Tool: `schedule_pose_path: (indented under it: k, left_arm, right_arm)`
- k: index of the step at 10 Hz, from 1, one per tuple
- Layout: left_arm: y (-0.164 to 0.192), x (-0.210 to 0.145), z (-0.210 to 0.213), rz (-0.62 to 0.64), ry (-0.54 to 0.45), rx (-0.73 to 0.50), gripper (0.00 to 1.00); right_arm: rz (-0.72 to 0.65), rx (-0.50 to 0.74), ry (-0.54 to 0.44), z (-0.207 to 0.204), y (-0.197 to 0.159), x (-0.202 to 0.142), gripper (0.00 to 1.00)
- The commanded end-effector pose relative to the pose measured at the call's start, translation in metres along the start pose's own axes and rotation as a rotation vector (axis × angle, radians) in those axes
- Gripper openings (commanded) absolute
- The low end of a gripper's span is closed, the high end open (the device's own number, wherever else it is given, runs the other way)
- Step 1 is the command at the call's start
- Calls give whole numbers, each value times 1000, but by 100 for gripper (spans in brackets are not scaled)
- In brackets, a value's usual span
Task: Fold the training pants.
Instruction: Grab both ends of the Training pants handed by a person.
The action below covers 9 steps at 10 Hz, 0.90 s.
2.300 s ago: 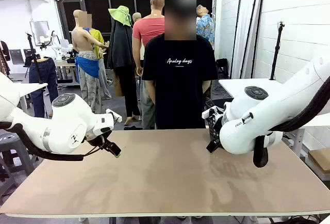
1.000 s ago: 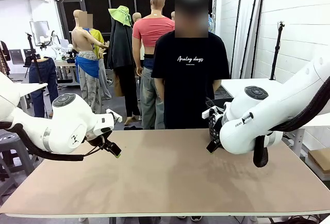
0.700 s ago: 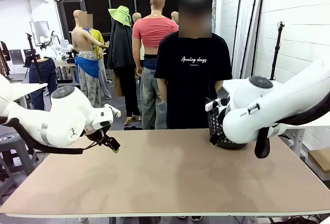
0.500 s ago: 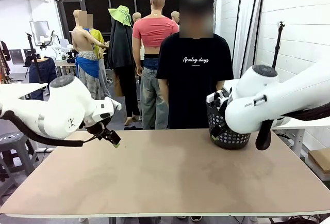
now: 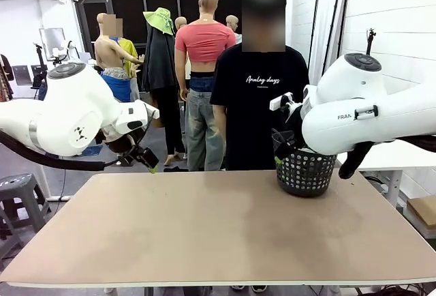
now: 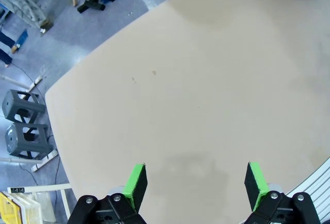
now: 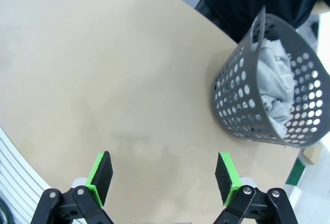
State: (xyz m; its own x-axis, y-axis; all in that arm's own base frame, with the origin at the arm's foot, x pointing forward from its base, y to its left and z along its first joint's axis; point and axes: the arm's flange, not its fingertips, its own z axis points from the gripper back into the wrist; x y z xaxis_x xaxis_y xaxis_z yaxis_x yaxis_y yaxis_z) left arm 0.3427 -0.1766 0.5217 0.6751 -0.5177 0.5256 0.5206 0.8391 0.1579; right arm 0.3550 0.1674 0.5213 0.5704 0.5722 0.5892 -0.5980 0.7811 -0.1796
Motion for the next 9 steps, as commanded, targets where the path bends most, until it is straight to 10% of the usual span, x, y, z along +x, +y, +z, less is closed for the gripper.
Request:
schedule_pose_path:
  k: [1,9]
  left_arm:
    - [-7,-4,11,25,-32,9,100]
    - [-29,-13,69,-23,-151,130,100]
  right_arm:
    - [24,18,-40,13,-3,-6,100]
    - [64,-34,-95,53,4,-14,100]
